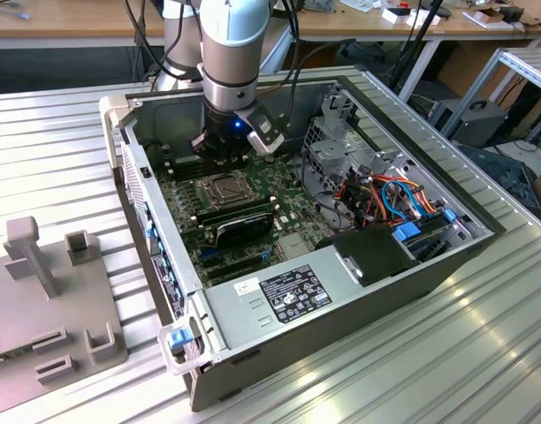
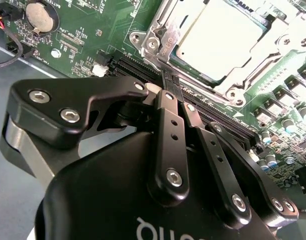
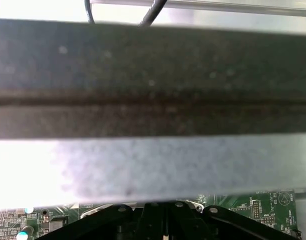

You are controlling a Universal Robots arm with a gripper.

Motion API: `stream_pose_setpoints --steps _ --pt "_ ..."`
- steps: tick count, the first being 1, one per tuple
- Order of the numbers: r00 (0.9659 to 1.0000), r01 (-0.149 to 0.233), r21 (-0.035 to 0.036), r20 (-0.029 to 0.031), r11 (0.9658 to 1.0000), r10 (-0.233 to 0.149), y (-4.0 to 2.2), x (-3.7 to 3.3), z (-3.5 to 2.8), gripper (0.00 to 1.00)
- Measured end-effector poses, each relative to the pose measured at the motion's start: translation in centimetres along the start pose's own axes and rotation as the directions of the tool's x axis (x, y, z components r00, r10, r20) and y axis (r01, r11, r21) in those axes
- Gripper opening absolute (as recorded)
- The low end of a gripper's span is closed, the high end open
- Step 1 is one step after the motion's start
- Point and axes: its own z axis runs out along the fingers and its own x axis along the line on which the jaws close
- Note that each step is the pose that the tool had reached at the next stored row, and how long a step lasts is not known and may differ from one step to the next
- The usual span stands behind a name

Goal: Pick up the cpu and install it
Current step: 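Install the first cpu locking lever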

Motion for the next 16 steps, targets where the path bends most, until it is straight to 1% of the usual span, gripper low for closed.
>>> stream_pose_setpoints --steps 16 --pt "1.0 0.0 0.0005 -0.0001 1.0 0.0 -0.02 0.02 0.32 0.11"
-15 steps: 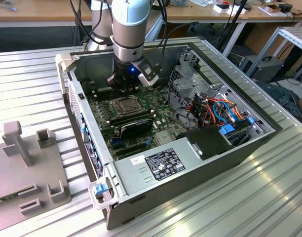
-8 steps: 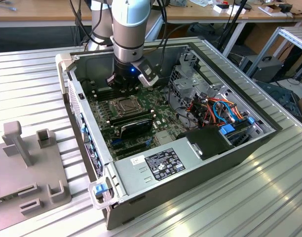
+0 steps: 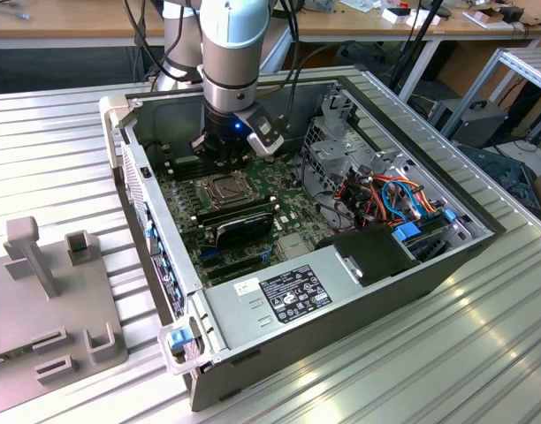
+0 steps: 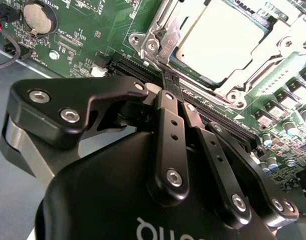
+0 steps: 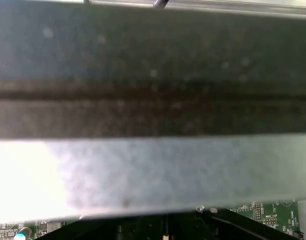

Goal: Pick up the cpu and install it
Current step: 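Install the first cpu locking lever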

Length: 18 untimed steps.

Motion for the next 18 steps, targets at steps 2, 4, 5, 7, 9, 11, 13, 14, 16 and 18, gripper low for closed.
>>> stream_pose_setpoints --steps 2,4,5,7,9,11,13,14,16,18 --pt "1.0 0.0 0.0001 0.0001 1.0 0.0 0.06 0.01 0.02 0.11" --pt "1.0 0.0 0.0 0.0 1.0 0.0 0.16 0.02 0.03 0.11" --pt "1.0 0.0 -0.0001 0.0 1.0 0.0 0.18 0.01 0.04 0.11" --pt "1.0 0.0 0.0 0.0001 1.0 0.0 0.24 0.02 0.06 0.11" --pt "1.0 0.0 0.0001 0.0001 1.0 0.0 0.29 0.02 0.06 0.11" --pt "1.0 0.0 0.0 0.0 1.0 0.0 0.38 0.03 0.08 0.11" --pt "1.0 0.0 -0.0002 0.0002 1.0 0.0 0.45 0.02 0.09 0.11" --pt "1.0 0.0 -0.0002 0.0001 1.0 0.0 0.48 0.02 0.09 0.11" --pt "1.0 0.0 -0.0004 0.0001 1.0 0.0 0.49 0.03 0.1 0.11" --pt "1.0 0.0 -0.0004 0.0001 1.0 0.0 0.5 0.03 0.1 0.11"
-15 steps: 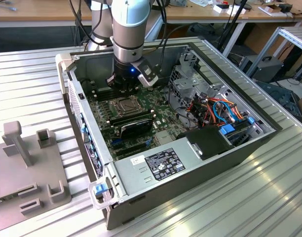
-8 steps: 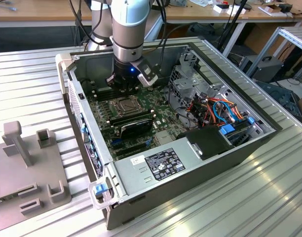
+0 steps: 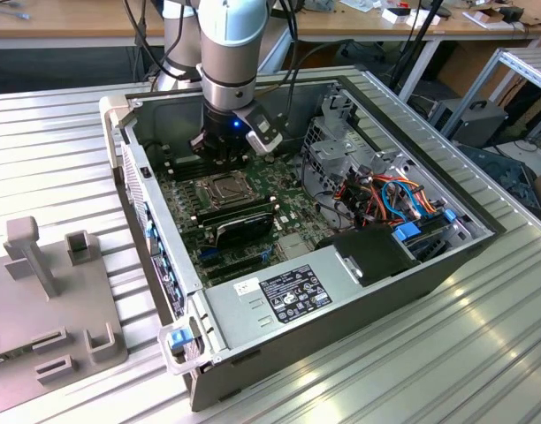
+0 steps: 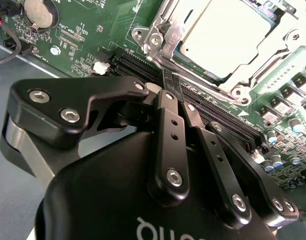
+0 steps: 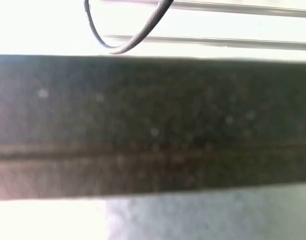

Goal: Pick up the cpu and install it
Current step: 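Install the first cpu locking lever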

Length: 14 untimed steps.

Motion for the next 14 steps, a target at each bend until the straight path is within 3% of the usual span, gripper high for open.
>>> stream_pose_setpoints --steps 8,14 --pt "1.0 0.0 -0.0001 0.0002 1.0 0.0 0.07 -0.06 -0.46 0.11" --pt "1.0 0.0 0.001 0.0001 1.0 0.0 0.17 -0.17 -1.31 0.11"
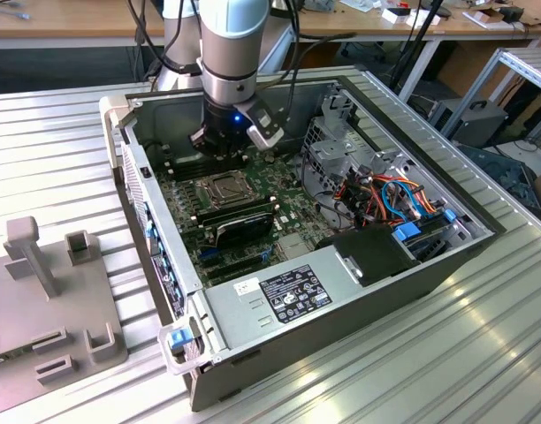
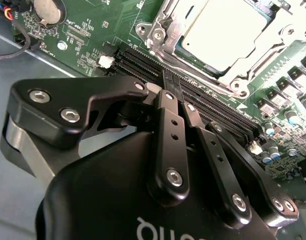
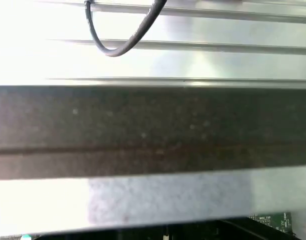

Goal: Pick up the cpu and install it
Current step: 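Install the first cpu locking lever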

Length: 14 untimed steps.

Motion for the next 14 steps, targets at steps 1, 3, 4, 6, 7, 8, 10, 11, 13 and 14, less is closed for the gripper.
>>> stream_pose_setpoints --steps 1,3,4,6,7,8,10,11,13,14 --pt "1.0 0.0 0.0005 -0.0001 1.0 0.0 0.02 -0.02 -0.14 0.11" --pt "1.0 0.0 0.002 0.0 1.0 0.0 0.06 -0.06 -0.5 0.11" --pt "1.0 0.0 0.0035 0.0 1.0 0.0 0.08 -0.08 -0.62 0.11" --pt "1.0 0.002 0.0144 -0.0001 0.9999 -0.002 0.09 -0.09 -0.68 0.11" --pt "1.0 0.002 0.0207 -0.0012 0.9998 -0.002 0.09 -0.1 -0.68 0.11" --pt "1.0 0.003 0.0303 -0.0028 0.9995 -0.003 0.09 -0.1 -0.68 0.11" --pt "0.9999 0.006 0.0719 -0.0092 0.9974 -0.005 0.09 -0.1 -0.68 0.11" --pt "0.9999 0.007 0.0867 -0.0118 0.9962 -0.006 0.09 -0.1 -0.68 0.11" --pt "0.9998 0.009 0.1163 -0.0175 0.9932 -0.007 0.09 -0.1 -0.68 0.11" --pt "0.9998 0.01 0.1323 -0.0206 0.9912 -0.007 0.09 -0.1 -0.68 0.11"
